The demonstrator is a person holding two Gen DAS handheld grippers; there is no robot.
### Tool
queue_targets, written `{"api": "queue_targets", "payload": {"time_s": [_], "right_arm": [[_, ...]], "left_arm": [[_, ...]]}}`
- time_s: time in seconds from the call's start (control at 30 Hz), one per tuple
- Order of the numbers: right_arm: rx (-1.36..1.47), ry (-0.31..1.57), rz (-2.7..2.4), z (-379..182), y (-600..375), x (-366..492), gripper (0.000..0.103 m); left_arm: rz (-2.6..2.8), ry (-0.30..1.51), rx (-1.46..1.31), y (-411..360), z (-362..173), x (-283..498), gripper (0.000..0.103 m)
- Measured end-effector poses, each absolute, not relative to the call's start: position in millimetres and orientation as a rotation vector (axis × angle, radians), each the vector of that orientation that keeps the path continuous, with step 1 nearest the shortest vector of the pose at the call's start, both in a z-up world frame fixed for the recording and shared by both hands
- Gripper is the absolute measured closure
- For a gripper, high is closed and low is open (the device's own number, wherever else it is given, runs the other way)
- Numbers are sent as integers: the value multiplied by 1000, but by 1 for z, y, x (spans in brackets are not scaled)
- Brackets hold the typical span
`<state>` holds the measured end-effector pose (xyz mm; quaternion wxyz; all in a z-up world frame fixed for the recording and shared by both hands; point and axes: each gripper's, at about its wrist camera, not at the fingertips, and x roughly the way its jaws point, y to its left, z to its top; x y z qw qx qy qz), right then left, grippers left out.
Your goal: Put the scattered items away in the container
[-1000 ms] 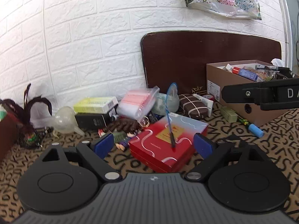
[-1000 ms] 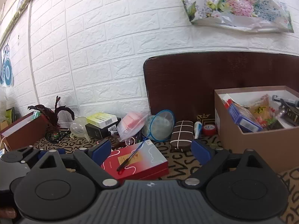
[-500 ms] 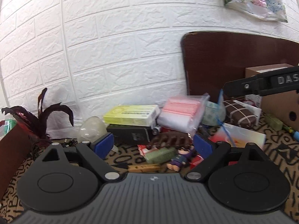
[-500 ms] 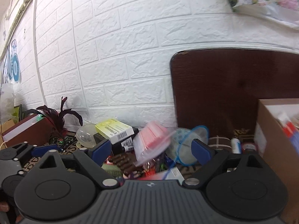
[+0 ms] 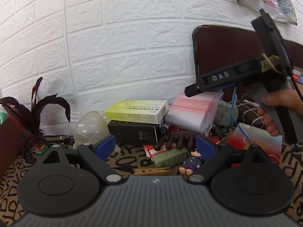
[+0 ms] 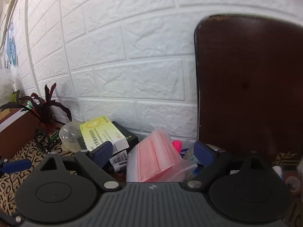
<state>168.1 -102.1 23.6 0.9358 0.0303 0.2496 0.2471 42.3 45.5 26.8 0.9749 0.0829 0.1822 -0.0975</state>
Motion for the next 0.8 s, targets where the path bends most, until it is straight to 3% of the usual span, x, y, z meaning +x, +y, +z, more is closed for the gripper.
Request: {"api": "queue_targets", "payload": {"time_s": [0.13, 0.27, 0.53, 0.6, 0.67, 0.8], "right_arm": [[50, 569, 538, 14, -94, 177, 10], [-8, 565, 610, 15, -82, 161, 29], [-31, 645, 595, -2, -64, 181, 32], [-1, 654, 574, -4, -64, 189, 39], [-37, 644, 555, -2, -61, 189, 58], [-192, 570, 530, 3, -49, 175, 66]], "left_arm": [[-197, 384, 152, 46, 22, 49, 8], [-198, 372, 146, 45, 21, 50, 8], [-205, 372, 128, 47, 20, 52, 8], [-201, 379, 127, 49, 18, 53, 8], [-201, 382, 125, 50, 17, 55, 8], [-199, 374, 117, 55, 17, 55, 8]]}}
